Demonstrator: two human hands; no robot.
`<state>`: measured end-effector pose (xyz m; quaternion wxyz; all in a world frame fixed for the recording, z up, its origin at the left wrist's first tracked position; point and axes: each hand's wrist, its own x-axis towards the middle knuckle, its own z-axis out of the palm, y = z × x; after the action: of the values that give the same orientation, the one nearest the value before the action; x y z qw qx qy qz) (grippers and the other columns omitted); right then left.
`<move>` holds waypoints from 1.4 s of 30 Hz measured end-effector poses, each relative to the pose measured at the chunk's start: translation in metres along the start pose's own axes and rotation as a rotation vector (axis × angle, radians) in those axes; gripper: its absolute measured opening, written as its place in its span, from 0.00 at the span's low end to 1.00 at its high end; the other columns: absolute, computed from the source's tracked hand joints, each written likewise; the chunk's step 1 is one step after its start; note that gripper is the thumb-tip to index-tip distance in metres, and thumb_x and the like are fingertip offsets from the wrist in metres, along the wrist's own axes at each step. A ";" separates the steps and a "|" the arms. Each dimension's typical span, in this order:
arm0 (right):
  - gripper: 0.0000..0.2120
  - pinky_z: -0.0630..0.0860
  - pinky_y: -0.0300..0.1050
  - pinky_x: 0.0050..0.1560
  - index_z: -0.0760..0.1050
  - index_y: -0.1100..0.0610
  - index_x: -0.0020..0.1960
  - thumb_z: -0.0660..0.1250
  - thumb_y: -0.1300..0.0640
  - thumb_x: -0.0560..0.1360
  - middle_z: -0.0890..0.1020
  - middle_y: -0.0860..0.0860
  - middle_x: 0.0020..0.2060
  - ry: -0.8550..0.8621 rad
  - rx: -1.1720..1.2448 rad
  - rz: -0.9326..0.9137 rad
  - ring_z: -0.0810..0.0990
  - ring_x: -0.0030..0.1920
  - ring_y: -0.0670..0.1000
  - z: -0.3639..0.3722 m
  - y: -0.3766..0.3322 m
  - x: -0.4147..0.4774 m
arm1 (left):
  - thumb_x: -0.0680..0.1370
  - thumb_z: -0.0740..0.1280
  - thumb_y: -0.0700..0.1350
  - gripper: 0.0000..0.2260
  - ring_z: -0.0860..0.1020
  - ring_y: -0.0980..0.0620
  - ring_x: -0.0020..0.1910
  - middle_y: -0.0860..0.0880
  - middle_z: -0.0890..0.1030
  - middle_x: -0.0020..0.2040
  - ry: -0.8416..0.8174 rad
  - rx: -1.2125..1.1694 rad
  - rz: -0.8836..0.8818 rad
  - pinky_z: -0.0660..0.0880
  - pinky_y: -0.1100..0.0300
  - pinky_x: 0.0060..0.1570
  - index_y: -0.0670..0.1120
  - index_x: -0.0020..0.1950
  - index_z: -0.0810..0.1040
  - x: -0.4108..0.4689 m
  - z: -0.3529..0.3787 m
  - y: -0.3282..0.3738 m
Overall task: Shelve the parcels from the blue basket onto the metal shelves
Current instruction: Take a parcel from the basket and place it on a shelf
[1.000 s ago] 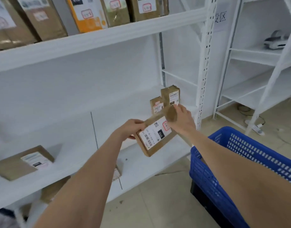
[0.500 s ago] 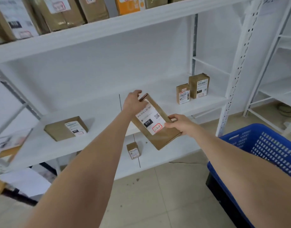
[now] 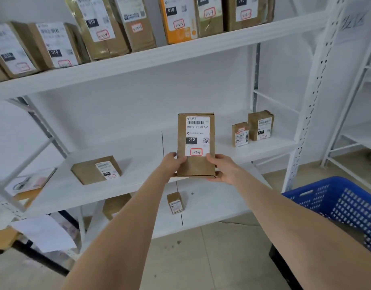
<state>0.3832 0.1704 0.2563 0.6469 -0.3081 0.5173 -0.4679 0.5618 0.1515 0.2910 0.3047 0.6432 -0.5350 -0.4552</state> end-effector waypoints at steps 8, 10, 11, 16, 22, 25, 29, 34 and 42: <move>0.19 0.75 0.59 0.59 0.71 0.55 0.63 0.69 0.50 0.77 0.78 0.53 0.53 -0.038 -0.132 0.039 0.78 0.54 0.58 0.012 0.010 0.007 | 0.79 0.65 0.43 0.21 0.77 0.44 0.54 0.42 0.76 0.63 0.028 0.004 -0.006 0.76 0.47 0.55 0.46 0.72 0.65 -0.011 -0.017 -0.015; 0.19 0.73 0.57 0.63 0.71 0.54 0.63 0.70 0.48 0.75 0.79 0.52 0.55 -0.029 -0.207 0.044 0.79 0.56 0.57 0.019 0.014 0.007 | 0.79 0.65 0.43 0.22 0.77 0.42 0.58 0.42 0.76 0.63 0.043 -0.001 -0.024 0.76 0.44 0.57 0.46 0.72 0.65 -0.014 -0.024 -0.022; 0.20 0.73 0.56 0.63 0.72 0.55 0.63 0.71 0.49 0.75 0.80 0.53 0.56 -0.032 -0.211 0.044 0.79 0.57 0.57 0.023 0.015 0.009 | 0.79 0.65 0.42 0.22 0.77 0.41 0.59 0.41 0.76 0.63 0.051 -0.004 -0.030 0.76 0.43 0.57 0.46 0.72 0.65 -0.015 -0.028 -0.025; 0.20 0.77 0.50 0.50 0.72 0.60 0.65 0.71 0.60 0.75 0.80 0.55 0.53 -0.071 -0.203 0.041 0.80 0.52 0.56 0.055 0.022 0.009 | 0.79 0.65 0.42 0.21 0.77 0.41 0.59 0.41 0.76 0.63 0.090 -0.020 -0.063 0.76 0.43 0.56 0.45 0.71 0.65 -0.022 -0.054 -0.044; 0.26 0.80 0.54 0.50 0.69 0.57 0.67 0.71 0.68 0.73 0.82 0.52 0.46 -0.158 -0.304 0.007 0.82 0.47 0.57 0.113 0.033 0.020 | 0.78 0.63 0.37 0.20 0.76 0.41 0.59 0.40 0.76 0.62 0.168 0.041 -0.094 0.77 0.47 0.55 0.41 0.70 0.67 -0.018 -0.102 -0.072; 0.27 0.80 0.56 0.51 0.69 0.56 0.66 0.72 0.69 0.71 0.82 0.53 0.44 -0.165 -0.337 -0.024 0.83 0.44 0.56 0.156 0.042 0.031 | 0.76 0.61 0.34 0.15 0.77 0.40 0.58 0.39 0.78 0.59 0.252 0.123 -0.096 0.76 0.46 0.58 0.37 0.62 0.74 0.000 -0.140 -0.093; 0.27 0.80 0.57 0.53 0.70 0.56 0.65 0.73 0.69 0.69 0.83 0.55 0.50 -0.166 -0.370 -0.057 0.83 0.48 0.57 0.224 0.056 0.057 | 0.74 0.61 0.36 0.15 0.77 0.39 0.58 0.38 0.78 0.58 0.302 0.188 -0.129 0.77 0.45 0.57 0.37 0.60 0.75 0.036 -0.206 -0.126; 0.27 0.81 0.52 0.48 0.71 0.53 0.62 0.75 0.68 0.67 0.82 0.56 0.55 -0.122 -0.403 -0.087 0.82 0.52 0.58 0.323 0.079 0.097 | 0.76 0.67 0.42 0.12 0.79 0.40 0.55 0.40 0.80 0.55 0.299 0.143 -0.131 0.78 0.46 0.54 0.38 0.58 0.76 0.059 -0.292 -0.152; 0.28 0.80 0.54 0.54 0.72 0.54 0.61 0.76 0.68 0.66 0.83 0.55 0.51 -0.069 -0.419 -0.082 0.82 0.53 0.55 0.443 0.105 0.140 | 0.76 0.65 0.39 0.10 0.77 0.41 0.52 0.38 0.79 0.55 0.294 0.142 -0.130 0.79 0.47 0.53 0.36 0.56 0.76 0.102 -0.405 -0.196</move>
<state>0.8410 0.0425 0.2315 0.5664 -0.4724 0.5681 -0.3651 1.0126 0.0622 0.2547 0.3035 0.7561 -0.4726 -0.3359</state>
